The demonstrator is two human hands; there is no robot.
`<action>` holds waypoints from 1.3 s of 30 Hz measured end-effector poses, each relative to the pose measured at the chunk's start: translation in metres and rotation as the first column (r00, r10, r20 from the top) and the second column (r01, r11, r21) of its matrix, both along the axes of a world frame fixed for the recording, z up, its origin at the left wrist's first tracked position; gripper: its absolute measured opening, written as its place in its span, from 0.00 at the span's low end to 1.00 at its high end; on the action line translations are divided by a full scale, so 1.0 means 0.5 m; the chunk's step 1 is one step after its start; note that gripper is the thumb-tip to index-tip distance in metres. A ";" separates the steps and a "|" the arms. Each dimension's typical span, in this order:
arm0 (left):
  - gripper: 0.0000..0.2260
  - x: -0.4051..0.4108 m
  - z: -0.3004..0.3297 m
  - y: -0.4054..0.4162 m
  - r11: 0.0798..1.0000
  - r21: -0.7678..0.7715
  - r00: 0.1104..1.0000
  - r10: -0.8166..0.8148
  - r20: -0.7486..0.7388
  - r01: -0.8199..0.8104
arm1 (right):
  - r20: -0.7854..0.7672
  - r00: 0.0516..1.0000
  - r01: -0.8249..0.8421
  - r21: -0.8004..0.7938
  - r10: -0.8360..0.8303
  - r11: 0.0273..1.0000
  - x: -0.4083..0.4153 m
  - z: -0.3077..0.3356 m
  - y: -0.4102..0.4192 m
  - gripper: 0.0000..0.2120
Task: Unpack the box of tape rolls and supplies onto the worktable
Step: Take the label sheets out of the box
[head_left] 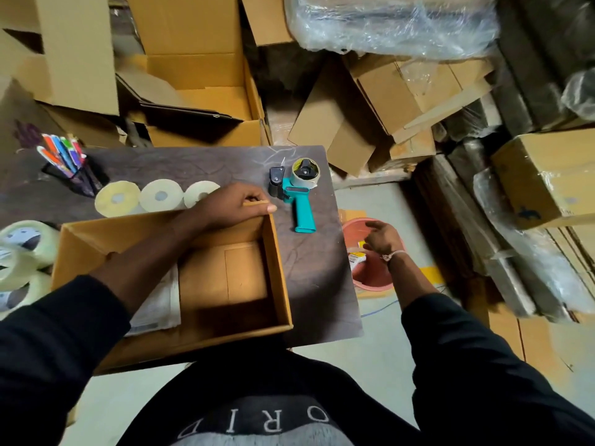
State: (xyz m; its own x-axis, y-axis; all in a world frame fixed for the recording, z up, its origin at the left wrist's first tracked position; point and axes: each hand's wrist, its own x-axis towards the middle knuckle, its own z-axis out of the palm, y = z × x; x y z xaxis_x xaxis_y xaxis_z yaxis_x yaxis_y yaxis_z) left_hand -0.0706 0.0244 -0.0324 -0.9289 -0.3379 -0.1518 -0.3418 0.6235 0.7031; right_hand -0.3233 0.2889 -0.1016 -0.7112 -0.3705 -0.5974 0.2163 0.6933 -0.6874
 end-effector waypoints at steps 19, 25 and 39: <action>0.07 0.248 0.010 -0.159 0.997 -0.044 0.998 -0.066 0.002 0.066 | -0.006 0.774 -0.603 -0.313 0.633 0.734 0.370 0.268 -0.296 0.17; 0.09 0.335 0.004 -0.204 0.995 -0.086 0.999 -0.049 -0.021 0.047 | 0.263 0.584 -0.794 -0.008 0.768 0.607 0.543 0.125 -0.376 0.15; 0.18 0.472 -0.031 -0.225 0.942 -0.296 0.984 0.126 -0.122 -0.157 | 0.206 0.871 -0.483 0.194 0.446 0.854 0.747 -0.099 -0.464 0.18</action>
